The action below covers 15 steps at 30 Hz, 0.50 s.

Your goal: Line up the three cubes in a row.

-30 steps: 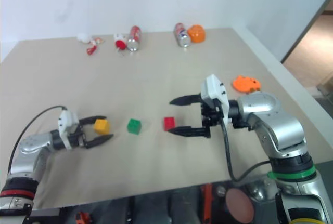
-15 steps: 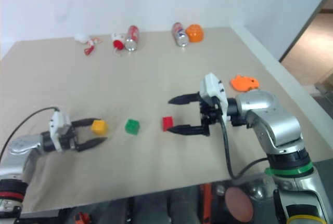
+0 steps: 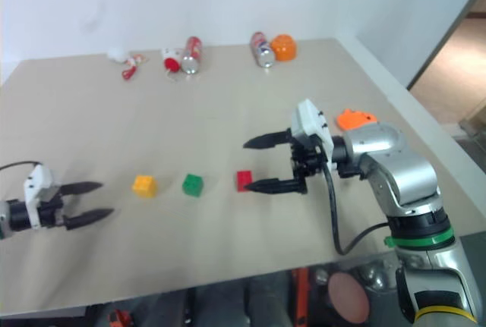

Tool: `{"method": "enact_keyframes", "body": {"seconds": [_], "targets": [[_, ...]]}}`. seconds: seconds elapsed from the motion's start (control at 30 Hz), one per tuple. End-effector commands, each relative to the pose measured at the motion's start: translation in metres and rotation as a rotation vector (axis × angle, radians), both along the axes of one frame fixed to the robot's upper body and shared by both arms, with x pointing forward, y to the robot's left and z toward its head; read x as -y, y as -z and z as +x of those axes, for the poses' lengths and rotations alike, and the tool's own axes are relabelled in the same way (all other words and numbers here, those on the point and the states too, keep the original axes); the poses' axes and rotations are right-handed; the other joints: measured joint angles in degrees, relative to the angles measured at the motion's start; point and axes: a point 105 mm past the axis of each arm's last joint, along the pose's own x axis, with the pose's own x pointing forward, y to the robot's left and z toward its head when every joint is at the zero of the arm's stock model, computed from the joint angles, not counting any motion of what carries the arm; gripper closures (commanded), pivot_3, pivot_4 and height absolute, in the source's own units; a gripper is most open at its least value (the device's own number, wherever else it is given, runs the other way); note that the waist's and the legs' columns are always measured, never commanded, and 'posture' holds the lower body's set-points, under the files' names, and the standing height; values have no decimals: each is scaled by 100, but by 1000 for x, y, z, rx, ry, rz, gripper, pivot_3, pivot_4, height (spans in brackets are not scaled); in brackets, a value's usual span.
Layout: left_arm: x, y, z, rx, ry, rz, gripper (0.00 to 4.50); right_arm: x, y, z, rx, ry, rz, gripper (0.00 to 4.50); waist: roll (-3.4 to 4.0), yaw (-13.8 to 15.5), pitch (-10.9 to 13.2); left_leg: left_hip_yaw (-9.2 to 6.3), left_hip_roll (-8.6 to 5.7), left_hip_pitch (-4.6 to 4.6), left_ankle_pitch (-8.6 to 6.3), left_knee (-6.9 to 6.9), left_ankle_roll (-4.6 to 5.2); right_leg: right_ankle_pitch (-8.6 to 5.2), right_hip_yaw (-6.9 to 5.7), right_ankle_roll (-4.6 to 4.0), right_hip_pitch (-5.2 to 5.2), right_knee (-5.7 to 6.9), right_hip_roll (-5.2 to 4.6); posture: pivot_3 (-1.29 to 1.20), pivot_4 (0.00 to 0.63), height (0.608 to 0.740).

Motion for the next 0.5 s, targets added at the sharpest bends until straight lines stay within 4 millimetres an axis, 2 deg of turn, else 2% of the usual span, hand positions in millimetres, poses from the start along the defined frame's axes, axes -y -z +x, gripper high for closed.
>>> {"method": "enact_keyframes", "body": {"seconds": [0.03, 0.13, 0.2, 0.27, 0.47, 0.5], "targets": [[-33, -13, 1, 51, -255, -47, 26, 10, -13, 16, 102, 101, 2, 159, 0, 1, 0, 7, 0, 0, 0, -1, 0, 0, 0, -1, -5, 0, -3, 0, 150, 740], [-49, -22, 5, 143, -453, -118, 26, 16, -21, 39, 176, 274, 74, 159, -2, 4, -1, 21, 4, -4, 0, 0, 0, 0, 0, -3, -15, 0, -9, 0, 150, 740], [-52, -24, 5, 207, -574, -176, 26, 15, -38, 54, 183, 454, 262, 159, -9, 1, -4, 25, 4, -7, 0, 2, 0, 3, 1, -1, -16, 1, -11, 0, 150, 740], [-51, -26, 6, 251, -642, -204, 26, 15, -44, 59, 144, 539, 362, 159, -16, 12, -9, 28, 6, -7, 1, 2, -2, 21, 2, 10, -17, 3, -10, 0, 150, 740], [-31, -11, 7, 266, -750, -246, 26, 23, -30, 64, 93, 723, 464, 159, -50, 40, -28, 22, -1, -16, -2, 1, -13, 34, 7, 33, -9, 0, -11, 0, 150, 740], [-20, -8, 9, 261, -730, -258, 26, 30, -20, 68, 91, 802, 467, 159, -53, 38, -29, 22, -3, -19, -2, 2, -13, 33, 9, 32, -10, 0, -11, 0, 150, 740]]}}
